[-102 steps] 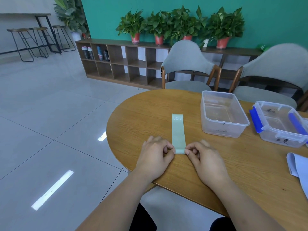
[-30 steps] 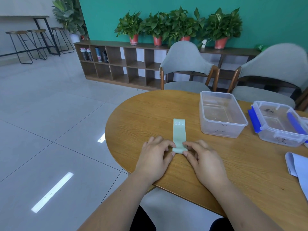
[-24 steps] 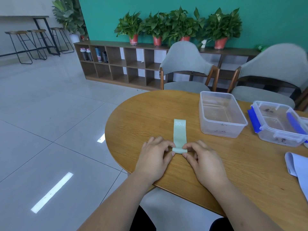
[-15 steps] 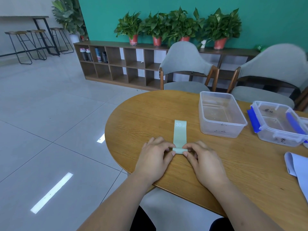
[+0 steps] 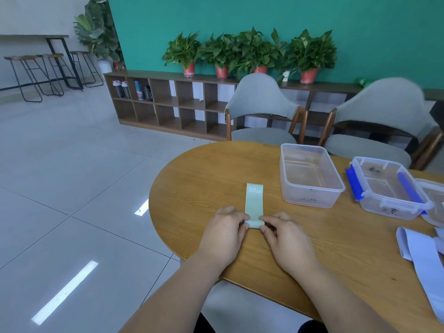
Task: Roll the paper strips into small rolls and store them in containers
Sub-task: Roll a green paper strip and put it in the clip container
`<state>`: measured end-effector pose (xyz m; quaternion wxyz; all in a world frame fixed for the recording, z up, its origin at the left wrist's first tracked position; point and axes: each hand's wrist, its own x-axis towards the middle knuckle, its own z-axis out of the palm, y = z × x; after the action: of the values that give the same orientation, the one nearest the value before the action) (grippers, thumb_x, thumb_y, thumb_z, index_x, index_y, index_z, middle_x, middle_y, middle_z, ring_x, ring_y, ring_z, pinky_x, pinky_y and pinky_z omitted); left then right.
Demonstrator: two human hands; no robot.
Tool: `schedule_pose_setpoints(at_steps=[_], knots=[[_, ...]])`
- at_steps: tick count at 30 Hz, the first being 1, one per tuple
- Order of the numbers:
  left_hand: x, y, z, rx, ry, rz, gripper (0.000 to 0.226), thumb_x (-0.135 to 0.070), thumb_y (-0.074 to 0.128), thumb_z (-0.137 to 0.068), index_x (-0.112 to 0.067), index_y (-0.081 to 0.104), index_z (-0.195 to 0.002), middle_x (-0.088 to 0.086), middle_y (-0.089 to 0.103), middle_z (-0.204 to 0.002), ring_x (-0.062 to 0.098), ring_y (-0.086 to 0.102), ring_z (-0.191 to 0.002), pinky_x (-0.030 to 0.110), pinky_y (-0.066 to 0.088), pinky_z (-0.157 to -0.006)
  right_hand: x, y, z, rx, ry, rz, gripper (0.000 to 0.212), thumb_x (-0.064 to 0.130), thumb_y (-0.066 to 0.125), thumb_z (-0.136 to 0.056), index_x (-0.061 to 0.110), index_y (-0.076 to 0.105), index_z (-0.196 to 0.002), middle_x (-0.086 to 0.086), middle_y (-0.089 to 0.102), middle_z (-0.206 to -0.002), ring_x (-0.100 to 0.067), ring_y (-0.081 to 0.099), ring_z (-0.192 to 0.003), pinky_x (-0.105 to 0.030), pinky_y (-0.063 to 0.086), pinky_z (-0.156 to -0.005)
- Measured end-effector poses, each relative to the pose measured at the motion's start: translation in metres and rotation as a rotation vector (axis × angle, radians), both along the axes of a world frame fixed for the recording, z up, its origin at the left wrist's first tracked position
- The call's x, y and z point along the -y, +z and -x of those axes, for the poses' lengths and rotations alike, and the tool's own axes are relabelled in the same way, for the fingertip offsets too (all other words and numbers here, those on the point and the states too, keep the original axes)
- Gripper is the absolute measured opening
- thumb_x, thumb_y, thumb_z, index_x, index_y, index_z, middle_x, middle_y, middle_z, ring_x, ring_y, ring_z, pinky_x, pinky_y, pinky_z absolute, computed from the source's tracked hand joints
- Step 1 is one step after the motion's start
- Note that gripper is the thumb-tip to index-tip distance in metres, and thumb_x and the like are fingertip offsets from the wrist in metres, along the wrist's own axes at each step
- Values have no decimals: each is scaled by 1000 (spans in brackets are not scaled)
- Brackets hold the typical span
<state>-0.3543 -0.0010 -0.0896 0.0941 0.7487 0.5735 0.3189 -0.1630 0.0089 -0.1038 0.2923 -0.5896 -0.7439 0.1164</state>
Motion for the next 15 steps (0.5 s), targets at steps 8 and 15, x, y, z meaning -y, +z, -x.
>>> schedule_pose_setpoints(at_steps=[8, 15], knots=[[0, -4, -4, 181, 67, 5, 23, -25, 68, -100, -25, 75, -122, -12, 67, -98, 6, 61, -93, 27, 52, -85, 4, -1, 14, -198, -144, -60, 16, 31, 70, -96, 38, 72, -110, 19, 64, -92, -4, 61, -83, -34, 55, -74], [1, -3, -3, 231, 84, 13, 12, -25, 76, -94, -25, 76, -106, -16, 68, -93, 1, 62, -87, 9, 46, -75, 5, -5, 14, -155, -123, -111, 22, 29, 74, -94, 30, 78, -116, 19, 63, -94, -8, 62, -90, -36, 57, -76]])
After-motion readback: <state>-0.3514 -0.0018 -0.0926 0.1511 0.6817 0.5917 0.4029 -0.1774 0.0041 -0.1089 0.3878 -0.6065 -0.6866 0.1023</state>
